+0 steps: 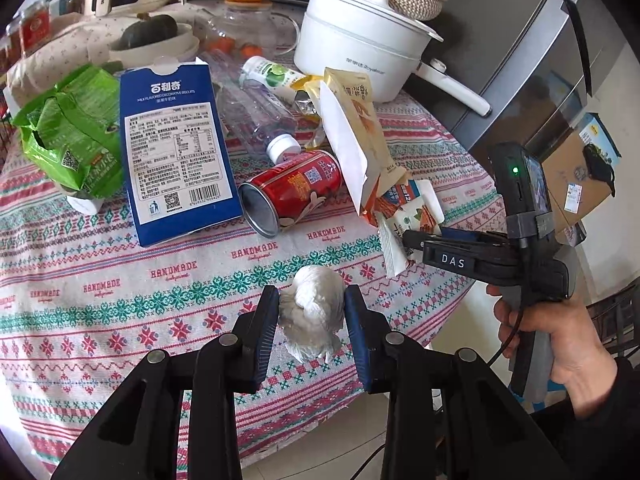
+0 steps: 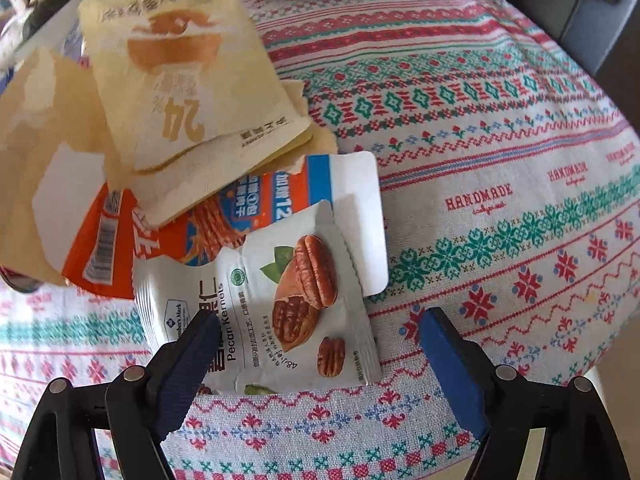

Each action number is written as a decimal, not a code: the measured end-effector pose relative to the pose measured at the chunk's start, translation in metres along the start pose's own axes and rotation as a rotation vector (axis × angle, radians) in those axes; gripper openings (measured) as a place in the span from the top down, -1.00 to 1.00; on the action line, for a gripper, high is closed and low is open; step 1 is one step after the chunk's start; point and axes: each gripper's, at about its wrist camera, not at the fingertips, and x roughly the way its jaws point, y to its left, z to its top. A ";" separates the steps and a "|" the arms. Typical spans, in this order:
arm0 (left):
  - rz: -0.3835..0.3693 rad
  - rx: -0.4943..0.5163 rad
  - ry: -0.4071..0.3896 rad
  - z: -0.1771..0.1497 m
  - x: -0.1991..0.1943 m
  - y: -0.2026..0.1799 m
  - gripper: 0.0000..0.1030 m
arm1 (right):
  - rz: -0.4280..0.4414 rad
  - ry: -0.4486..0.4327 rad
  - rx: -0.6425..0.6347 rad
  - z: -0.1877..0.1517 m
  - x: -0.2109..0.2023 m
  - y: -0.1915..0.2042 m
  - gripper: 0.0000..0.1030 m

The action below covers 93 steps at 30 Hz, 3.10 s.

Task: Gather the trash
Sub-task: 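Carry the tissue toward the bin with the left gripper while the right gripper grasps the pecan bag, then open both grippers over the white bin, dropping tissue and pecan bag, then close the left gripper on the orange-and-white carton flap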

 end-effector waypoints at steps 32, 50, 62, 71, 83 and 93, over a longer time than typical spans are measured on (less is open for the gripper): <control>-0.238 0.324 0.001 -0.048 0.033 -0.175 0.30 | 0.107 -0.087 0.191 -0.118 -0.132 -0.144 0.84; -0.212 0.352 0.069 -0.068 0.107 -0.205 -0.38 | 0.071 0.053 0.317 -0.152 -0.109 -0.188 0.51; -0.109 0.312 0.025 -0.048 0.075 -0.172 -0.61 | 0.067 0.007 0.296 -0.143 -0.120 -0.176 -0.20; 0.026 0.276 0.006 -0.018 0.040 -0.114 -0.61 | 0.070 -0.011 0.293 -0.128 -0.120 -0.166 -0.46; 0.077 0.184 -0.036 0.025 0.015 -0.046 -0.60 | 0.057 -0.045 0.172 -0.092 -0.125 -0.115 -0.58; 0.031 0.062 -0.142 0.051 0.031 -0.027 -0.24 | 0.100 -0.054 0.133 -0.058 -0.115 -0.075 -0.60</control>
